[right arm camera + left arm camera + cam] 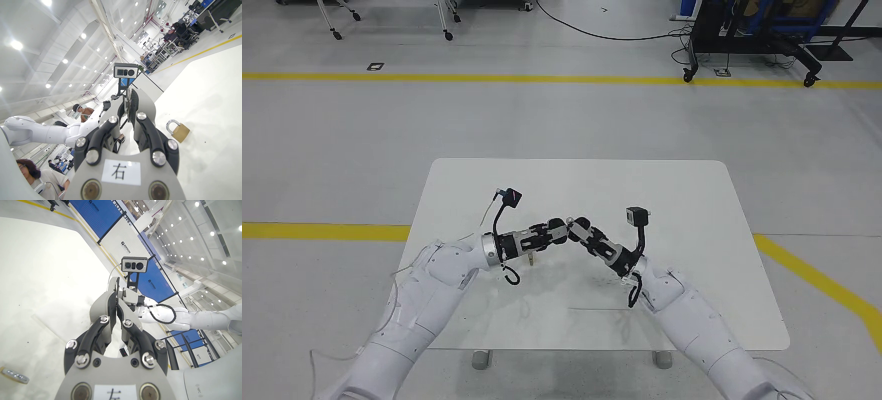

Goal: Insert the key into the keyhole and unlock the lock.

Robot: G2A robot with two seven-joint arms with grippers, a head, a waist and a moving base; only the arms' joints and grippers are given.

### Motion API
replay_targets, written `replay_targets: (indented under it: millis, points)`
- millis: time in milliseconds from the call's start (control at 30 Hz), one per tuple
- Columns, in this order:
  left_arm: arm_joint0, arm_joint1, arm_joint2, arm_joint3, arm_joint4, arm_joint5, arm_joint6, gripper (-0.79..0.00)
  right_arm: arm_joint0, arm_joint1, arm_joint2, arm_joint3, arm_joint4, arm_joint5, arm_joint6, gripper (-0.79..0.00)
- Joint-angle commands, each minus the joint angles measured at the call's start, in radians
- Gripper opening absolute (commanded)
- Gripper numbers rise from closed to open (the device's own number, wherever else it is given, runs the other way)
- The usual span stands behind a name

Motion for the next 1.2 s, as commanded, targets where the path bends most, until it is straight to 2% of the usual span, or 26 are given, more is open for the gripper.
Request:
replay_targets:
  millis: [0, 167, 400, 467, 600, 900, 1067, 1167]
  points:
    - [0.000, 0.000, 0.000, 0.000, 0.001, 0.000, 0.001, -0.785, 0.000, 0.000, 0.001, 0.000, 0.000, 0.000, 0.001, -0.653]
    - [0.000, 0.001, 0.001, -0.001, 0.001, 0.001, 0.002, -0.785, -0.001, -0.001, 0.004, 0.000, 0.000, 0.000, 0.003, -0.650]
    - [0.001, 0.001, 0.000, -0.003, -0.009, -0.006, 0.001, -0.785, -0.003, -0.001, 0.013, 0.004, -0.001, 0.000, 0.002, -0.597]
    - [0.001, 0.002, 0.000, -0.002, -0.018, -0.011, -0.006, -0.785, -0.002, 0.001, 0.020, 0.006, 0.000, 0.000, 0.001, -0.628]
    - [-0.002, 0.002, 0.003, -0.002, -0.031, -0.022, -0.027, -0.785, -0.004, 0.005, 0.037, 0.006, 0.004, 0.000, 0.007, -0.622]
    - [-0.010, 0.002, 0.017, 0.002, -0.046, -0.038, -0.064, -0.785, -0.007, 0.010, 0.043, -0.002, 0.031, 0.000, 0.052, -0.563]
    - [-0.015, 0.002, 0.023, 0.006, -0.047, -0.041, -0.074, -0.785, -0.003, 0.008, 0.037, 0.004, 0.043, 0.000, 0.067, -0.625]
    - [-0.017, 0.002, 0.027, 0.008, -0.049, -0.041, -0.077, -0.785, -0.001, 0.006, 0.035, 0.005, 0.048, 0.000, 0.074, -0.785]
